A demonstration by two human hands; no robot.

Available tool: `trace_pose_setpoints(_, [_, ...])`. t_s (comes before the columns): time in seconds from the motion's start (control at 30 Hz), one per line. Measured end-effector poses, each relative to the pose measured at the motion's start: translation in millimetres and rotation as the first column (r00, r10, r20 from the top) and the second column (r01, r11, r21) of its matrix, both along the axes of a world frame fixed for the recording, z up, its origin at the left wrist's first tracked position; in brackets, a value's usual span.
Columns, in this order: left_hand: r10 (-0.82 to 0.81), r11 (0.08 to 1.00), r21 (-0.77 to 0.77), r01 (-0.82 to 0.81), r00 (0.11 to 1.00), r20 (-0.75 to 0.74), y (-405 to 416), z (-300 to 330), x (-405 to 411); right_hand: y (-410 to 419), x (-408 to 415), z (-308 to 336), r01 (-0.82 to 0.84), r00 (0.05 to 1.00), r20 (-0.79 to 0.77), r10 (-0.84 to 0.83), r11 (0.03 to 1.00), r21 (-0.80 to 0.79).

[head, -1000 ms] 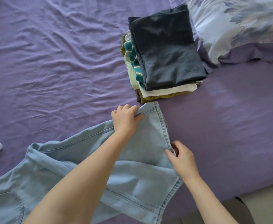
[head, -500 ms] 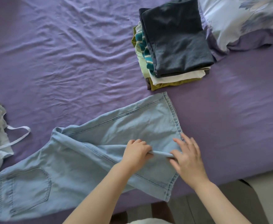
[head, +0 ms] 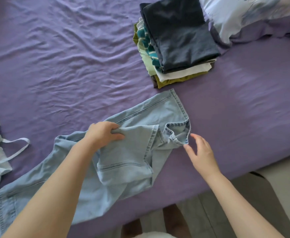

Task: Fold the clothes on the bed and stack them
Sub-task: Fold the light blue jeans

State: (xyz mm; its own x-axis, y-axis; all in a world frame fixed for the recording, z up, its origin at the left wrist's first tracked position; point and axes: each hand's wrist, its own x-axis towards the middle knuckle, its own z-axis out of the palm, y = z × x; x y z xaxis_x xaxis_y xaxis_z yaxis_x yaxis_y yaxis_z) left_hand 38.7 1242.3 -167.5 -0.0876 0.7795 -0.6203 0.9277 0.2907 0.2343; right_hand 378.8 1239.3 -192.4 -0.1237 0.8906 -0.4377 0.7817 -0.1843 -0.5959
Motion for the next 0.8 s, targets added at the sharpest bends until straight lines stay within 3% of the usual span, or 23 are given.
trace_pose_setpoints(0.07, [0.149,0.989,-0.002,-0.149,0.989,0.002,-1,-4,-13,4,-10,-5,-0.037,0.999,-0.021,0.036,0.999,-0.031])
trace_pose_setpoints(0.2, [0.231,0.973,0.011,-0.231,0.967,-0.107,-4,-7,-15,3,-28,-14,-0.079,0.995,0.056,0.083,0.994,-0.07])
trace_pose_setpoints(0.3, [0.289,0.916,0.305,-0.262,0.956,-0.046,-6,0,15,-1,-21,-7,0.082,0.996,-0.035,-0.082,0.997,0.006])
trace_pose_setpoints(0.4, [0.115,0.85,0.514,-0.115,0.993,0.031,-11,3,58,2,12,4,0.2,0.98,-0.034,-0.197,0.975,0.101])
trace_pose_setpoints(0.57, [-0.007,0.954,0.298,0.003,1.0,0.013,-31,-12,134,2,37,-1,0.146,0.987,0.078,-0.144,0.989,-0.028])
trace_pose_setpoints(0.7, [-0.208,0.962,0.172,0.211,0.978,-0.031,-54,-35,187,5,25,-18,0.158,0.987,0.017,-0.157,0.974,-0.162])
trace_pose_setpoints(0.8, [-0.184,0.982,0.036,0.184,0.983,0.012,-64,-47,207,11,22,-24,0.139,0.99,0.029,-0.136,0.971,-0.196])
